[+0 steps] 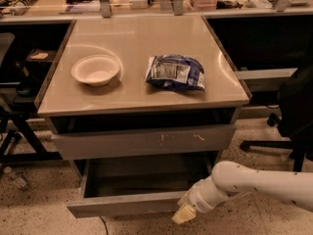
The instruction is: Close middle drawer
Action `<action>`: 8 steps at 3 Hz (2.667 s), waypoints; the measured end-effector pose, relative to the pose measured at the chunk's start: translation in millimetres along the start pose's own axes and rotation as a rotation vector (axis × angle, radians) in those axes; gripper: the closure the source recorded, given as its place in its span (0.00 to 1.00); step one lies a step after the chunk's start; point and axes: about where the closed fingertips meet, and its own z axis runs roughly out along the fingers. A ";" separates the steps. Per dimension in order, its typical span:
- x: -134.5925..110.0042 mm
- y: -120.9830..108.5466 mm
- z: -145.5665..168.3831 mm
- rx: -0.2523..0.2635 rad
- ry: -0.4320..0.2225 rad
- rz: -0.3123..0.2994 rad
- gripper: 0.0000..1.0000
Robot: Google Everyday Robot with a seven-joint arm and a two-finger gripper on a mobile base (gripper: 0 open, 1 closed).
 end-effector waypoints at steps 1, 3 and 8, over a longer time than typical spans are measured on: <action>0.0 0.0 0.0 0.000 0.000 0.000 0.00; 0.0 0.1 0.1 0.000 0.000 0.000 0.19; -40.6 -43.4 -4.4 0.071 -0.046 -0.053 1.00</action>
Offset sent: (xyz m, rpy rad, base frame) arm 0.0000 0.0000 0.0000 0.0000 0.0000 0.0000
